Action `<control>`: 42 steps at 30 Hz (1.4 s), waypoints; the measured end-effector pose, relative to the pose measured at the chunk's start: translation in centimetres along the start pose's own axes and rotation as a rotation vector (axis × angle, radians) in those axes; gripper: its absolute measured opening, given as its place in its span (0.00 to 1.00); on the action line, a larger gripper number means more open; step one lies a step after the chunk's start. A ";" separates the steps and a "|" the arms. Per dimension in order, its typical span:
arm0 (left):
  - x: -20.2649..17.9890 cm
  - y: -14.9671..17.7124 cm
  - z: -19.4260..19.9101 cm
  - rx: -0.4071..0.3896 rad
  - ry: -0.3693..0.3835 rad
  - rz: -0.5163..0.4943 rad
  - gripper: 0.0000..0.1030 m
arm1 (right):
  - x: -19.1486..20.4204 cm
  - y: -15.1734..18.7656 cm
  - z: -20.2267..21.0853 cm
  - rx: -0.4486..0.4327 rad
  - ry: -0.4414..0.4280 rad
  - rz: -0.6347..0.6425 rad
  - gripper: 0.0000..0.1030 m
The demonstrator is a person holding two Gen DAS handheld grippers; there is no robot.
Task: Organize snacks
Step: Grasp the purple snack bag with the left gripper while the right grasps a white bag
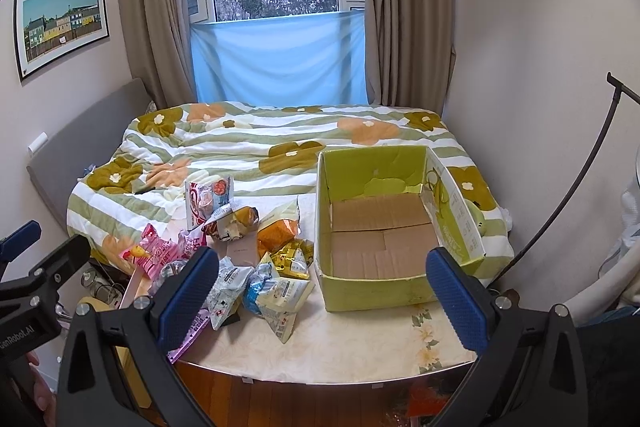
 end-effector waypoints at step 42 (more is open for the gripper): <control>3.3 21.2 -21.1 0.480 -0.302 -0.395 1.00 | 2.5 14.2 -22.2 0.361 -0.250 0.002 1.00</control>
Point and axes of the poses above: each gripper's, at about its wrist camera, not at the fingertips, and z roughly against the way its jaws point, x to its left, y to its underside, the point moved 6 cm from there along -z, roughly the way its jaws point, and after that the axes turned 3 degrees about -x, right-handed, at the moved point
